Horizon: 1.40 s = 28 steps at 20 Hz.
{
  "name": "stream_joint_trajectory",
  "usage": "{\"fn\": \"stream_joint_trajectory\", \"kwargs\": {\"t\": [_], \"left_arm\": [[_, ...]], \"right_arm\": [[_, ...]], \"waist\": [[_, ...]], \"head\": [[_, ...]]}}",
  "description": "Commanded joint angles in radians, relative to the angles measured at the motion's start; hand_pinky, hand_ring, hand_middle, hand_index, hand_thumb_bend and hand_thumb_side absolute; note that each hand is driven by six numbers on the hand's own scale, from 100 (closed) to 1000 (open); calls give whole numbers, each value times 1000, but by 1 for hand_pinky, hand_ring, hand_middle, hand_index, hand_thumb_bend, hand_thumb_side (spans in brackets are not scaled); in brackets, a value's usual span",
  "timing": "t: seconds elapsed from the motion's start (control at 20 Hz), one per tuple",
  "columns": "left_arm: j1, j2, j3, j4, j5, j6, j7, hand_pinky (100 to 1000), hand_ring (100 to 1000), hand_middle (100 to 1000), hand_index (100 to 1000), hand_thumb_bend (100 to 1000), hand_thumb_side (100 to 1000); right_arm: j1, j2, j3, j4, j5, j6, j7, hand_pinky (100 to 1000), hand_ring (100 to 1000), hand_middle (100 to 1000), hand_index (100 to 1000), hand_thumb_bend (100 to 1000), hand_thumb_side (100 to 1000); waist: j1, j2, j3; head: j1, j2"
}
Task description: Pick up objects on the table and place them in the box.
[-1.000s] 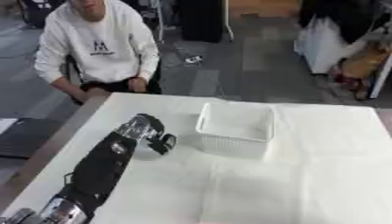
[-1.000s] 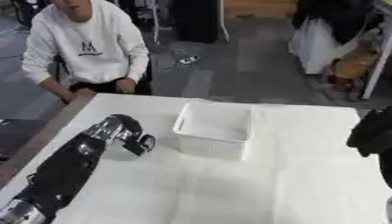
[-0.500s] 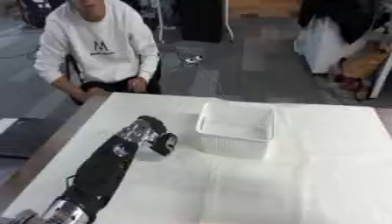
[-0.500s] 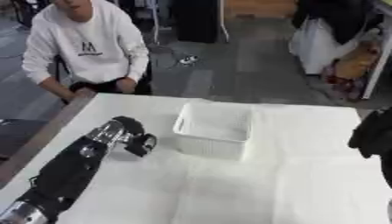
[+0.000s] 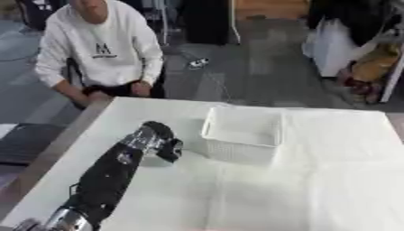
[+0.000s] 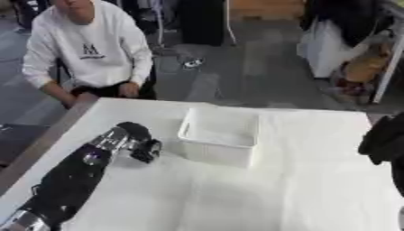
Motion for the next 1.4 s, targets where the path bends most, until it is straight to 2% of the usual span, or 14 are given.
{"fn": "stream_joint_trajectory", "kwargs": {"t": [0.05,0.1,0.15,0.2,0.25,0.3,0.45,0.6,0.95,1.1,1.2,1.3,1.35,1.4], "left_arm": [[-12,10,10,2,-10,8,1,173,391,580,636,465,932],[-11,10,11,4,-12,10,-2,149,368,539,599,382,826],[-10,10,11,5,-14,14,-5,136,354,513,573,346,781],[-9,9,12,6,-16,17,-7,111,325,473,532,232,720],[-7,9,12,7,-17,20,-9,119,335,485,544,270,739],[-6,8,13,8,-19,23,-9,100,301,435,491,100,668],[-2,6,15,9,-13,28,10,100,259,372,434,100,638],[2,4,14,7,-10,17,62,100,178,274,342,100,706],[5,8,21,21,-22,-4,184,100,155,256,302,100,714],[2,10,29,25,-5,3,215,100,209,311,363,100,709],[-1,12,27,25,5,4,230,119,350,433,448,151,807],[-2,12,22,28,9,-12,229,359,555,634,653,332,848],[-2,11,19,31,7,-26,223,485,685,769,779,348,854],[-1,10,16,32,4,-46,217,577,746,820,843,335,833]], "right_arm": [[-9,-3,-7,-19,-2,-108,110,100,382,372,486,100,872],[-8,-3,-7,-19,-2,-108,110,100,382,372,486,100,872],[-8,-3,-7,-19,-2,-108,110,100,382,372,486,100,872],[-8,-3,-7,-18,-2,-108,111,100,382,372,486,100,872],[-8,-3,-8,-18,-2,-108,111,100,382,372,486,100,872],[-7,-3,-8,-18,-2,-108,111,100,381,371,485,100,872],[-6,-3,-9,-17,-4,-106,111,100,381,371,485,100,872],[-6,-2,-9,-17,-5,-106,112,100,381,371,485,100,872],[-5,-3,-10,-15,-6,-106,115,100,381,371,485,100,874],[-5,-3,-11,-14,-6,-106,115,100,381,371,485,100,874],[-6,-3,-10,-14,-7,-107,116,100,381,371,485,100,874],[-6,-3,-10,-13,-7,-107,117,100,381,371,485,100,874],[-6,-2,-10,-13,-7,-107,117,100,381,371,485,100,874],[-6,-2,-10,-13,-8,-107,118,100,381,371,485,100,874]], "waist": [[-1,-8,-1],[-1,-9,-1],[-1,-9,0],[-1,-9,0],[-1,-9,0],[-2,-9,0],[-2,-9,1],[-2,-9,1],[-3,-9,2],[-3,-10,4],[-3,-10,5],[-4,-10,5],[-4,-10,4],[-4,-10,4]], "head": [[9,-11],[9,-11],[10,-11],[9,-11],[10,-11],[10,-11],[10,-10],[10,-12],[12,-13],[11,-13],[10,-12],[10,-13],[10,-14],[10,-14]]}}
